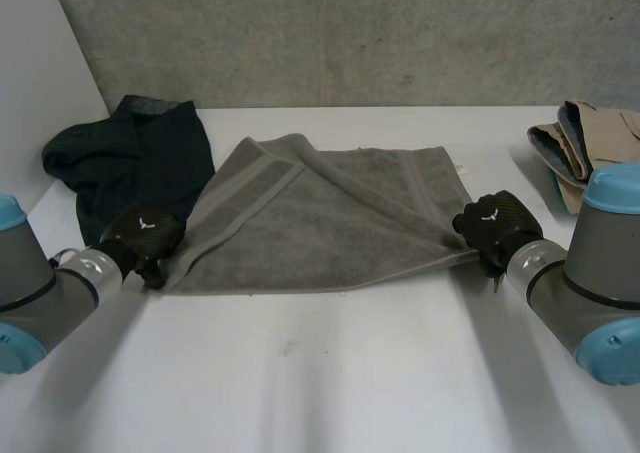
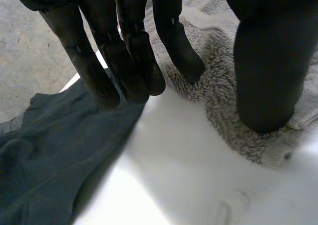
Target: Fold the laundry.
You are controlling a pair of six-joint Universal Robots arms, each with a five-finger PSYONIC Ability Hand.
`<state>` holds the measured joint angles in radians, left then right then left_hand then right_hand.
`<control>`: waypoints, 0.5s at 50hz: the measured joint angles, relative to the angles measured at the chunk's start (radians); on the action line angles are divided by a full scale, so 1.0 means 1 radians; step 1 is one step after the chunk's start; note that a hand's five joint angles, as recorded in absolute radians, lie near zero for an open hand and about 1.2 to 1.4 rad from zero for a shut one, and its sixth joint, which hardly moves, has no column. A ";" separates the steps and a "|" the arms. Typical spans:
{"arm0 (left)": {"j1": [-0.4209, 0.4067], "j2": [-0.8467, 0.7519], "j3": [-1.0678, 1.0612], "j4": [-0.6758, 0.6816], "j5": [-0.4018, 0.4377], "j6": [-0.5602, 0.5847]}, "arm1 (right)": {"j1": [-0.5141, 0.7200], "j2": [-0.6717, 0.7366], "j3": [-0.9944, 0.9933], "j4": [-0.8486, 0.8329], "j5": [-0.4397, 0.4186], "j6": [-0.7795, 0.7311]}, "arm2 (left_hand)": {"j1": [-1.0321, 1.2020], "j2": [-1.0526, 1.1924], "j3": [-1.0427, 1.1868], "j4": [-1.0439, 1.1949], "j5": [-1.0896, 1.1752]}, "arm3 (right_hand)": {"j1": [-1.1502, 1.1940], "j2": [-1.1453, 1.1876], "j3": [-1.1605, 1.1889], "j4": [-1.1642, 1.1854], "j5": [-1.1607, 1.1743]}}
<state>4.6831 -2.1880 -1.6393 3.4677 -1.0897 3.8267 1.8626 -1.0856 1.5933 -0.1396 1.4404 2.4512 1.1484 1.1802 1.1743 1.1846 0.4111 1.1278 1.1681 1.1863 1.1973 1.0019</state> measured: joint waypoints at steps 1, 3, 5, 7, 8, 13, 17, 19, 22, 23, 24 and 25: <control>0.000 0.000 0.000 0.000 0.000 0.000 | 0.000 0.000 0.000 0.000 0.000 0.000 | 0.000 0.000 0.000 0.000 0.000 | 0.000 0.000 0.000 0.000 0.000; -0.010 -0.001 0.019 -0.002 -0.026 -0.011 | -0.001 0.000 0.000 0.000 0.000 0.000 | 0.010 0.012 0.013 0.012 0.000 | 0.000 0.000 0.000 0.000 0.000; -0.017 0.008 0.028 -0.002 -0.056 -0.019 | -0.002 -0.002 -0.001 0.001 0.001 -0.001 | 0.011 0.012 0.013 0.012 0.000 | 0.000 0.000 0.000 0.000 0.000; -0.024 0.027 0.032 -0.003 -0.099 -0.033 | -0.002 -0.005 -0.003 0.003 0.003 -0.003 | 0.011 0.012 0.013 0.012 0.000 | 0.000 0.000 0.000 0.000 0.000; -0.028 0.043 0.032 -0.003 -0.126 -0.044 | -0.003 -0.009 -0.004 0.005 0.005 -0.004 | 0.011 0.012 0.013 0.012 0.000 | 0.000 0.000 0.000 0.000 0.000; -0.037 0.136 0.018 -0.004 -0.216 -0.133 | -0.002 -0.036 -0.007 0.015 0.015 -0.010 | 0.011 0.012 0.013 0.012 0.000 | 0.000 0.000 0.000 0.000 0.000; -0.036 0.194 -0.008 -0.007 -0.232 -0.219 | 0.001 -0.061 -0.005 0.029 0.018 -0.012 | 0.002 -0.006 -0.004 -0.007 0.116 | 0.000 0.000 0.000 0.000 0.000; -0.034 0.201 -0.019 -0.010 -0.223 -0.239 | 0.003 -0.066 -0.003 0.034 0.019 -0.012 | -0.126 -0.143 -0.131 -0.141 0.303 | 0.000 0.000 0.000 0.000 0.000; -0.028 0.201 -0.039 -0.019 -0.190 -0.256 | 0.007 -0.067 0.000 0.039 0.019 -0.013 | -0.499 -0.492 -0.481 -0.498 0.088 | 0.000 0.000 0.000 0.000 0.000; -0.026 0.199 -0.043 -0.023 -0.181 -0.254 | 0.007 -0.066 0.001 0.039 0.019 -0.013 | -0.505 -0.504 -0.494 -0.507 0.080 | 0.000 0.000 0.000 0.000 0.000; -0.023 0.196 -0.047 -0.027 -0.171 -0.250 | 0.008 -0.064 0.001 0.039 0.020 -0.014 | -0.550 -0.555 -0.546 -0.563 0.027 | 0.000 0.000 0.000 0.000 0.000; -0.018 0.188 -0.054 -0.040 -0.148 -0.234 | 0.009 -0.057 0.002 0.039 0.021 -0.014 | -0.612 -0.624 -0.616 -0.633 -0.042 | 0.000 0.000 0.000 0.000 0.000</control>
<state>4.6649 -1.9999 -1.6937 3.4279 -1.2379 3.5928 1.8713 -1.1429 1.5957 -0.1004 1.4609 2.4372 0.5361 0.5558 0.5580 0.5513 0.3691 1.1278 1.1681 1.1863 1.1973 1.0019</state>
